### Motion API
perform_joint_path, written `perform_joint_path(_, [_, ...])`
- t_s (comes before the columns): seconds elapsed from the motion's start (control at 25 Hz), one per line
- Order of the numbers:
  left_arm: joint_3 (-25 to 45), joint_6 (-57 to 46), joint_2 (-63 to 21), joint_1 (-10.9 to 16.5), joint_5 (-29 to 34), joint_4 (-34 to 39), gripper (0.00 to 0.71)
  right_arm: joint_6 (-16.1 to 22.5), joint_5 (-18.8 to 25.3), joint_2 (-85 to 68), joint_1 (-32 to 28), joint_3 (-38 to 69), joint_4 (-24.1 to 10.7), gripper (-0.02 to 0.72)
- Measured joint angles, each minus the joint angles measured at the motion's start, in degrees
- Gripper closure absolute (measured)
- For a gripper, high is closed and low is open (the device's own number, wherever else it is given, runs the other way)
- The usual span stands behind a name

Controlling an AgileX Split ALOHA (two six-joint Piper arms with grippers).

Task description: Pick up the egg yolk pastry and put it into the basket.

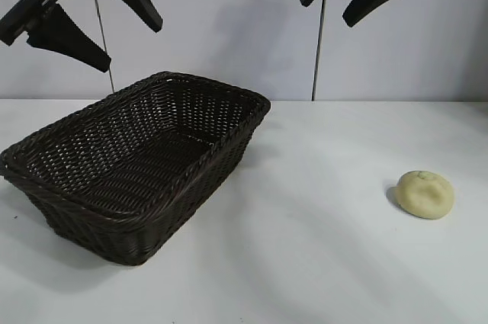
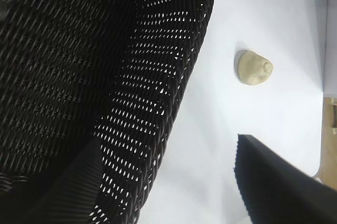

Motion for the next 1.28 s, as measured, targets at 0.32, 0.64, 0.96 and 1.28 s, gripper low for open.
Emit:
perform_joint_path(0.32, [0.0, 0.0, 0.0, 0.0, 0.0, 0.0, 0.194, 0.0, 0.0, 0.0, 0.0, 0.0, 0.0, 0.25])
perform_joint_path(0.64, [0.0, 0.0, 0.0, 0.0, 0.0, 0.0, 0.194, 0.0, 0.0, 0.0, 0.0, 0.0, 0.0, 0.25])
perform_joint_path(0.96, [0.0, 0.0, 0.0, 0.0, -0.05, 0.0, 0.194, 0.0, -0.23, 0.0, 0.0, 0.0, 0.0, 0.25])
perform_joint_path(1.28, [0.0, 0.0, 0.0, 0.0, -0.88, -1.37, 0.194, 0.0, -0.09, 0.0, 0.0, 0.0, 0.02, 0.25])
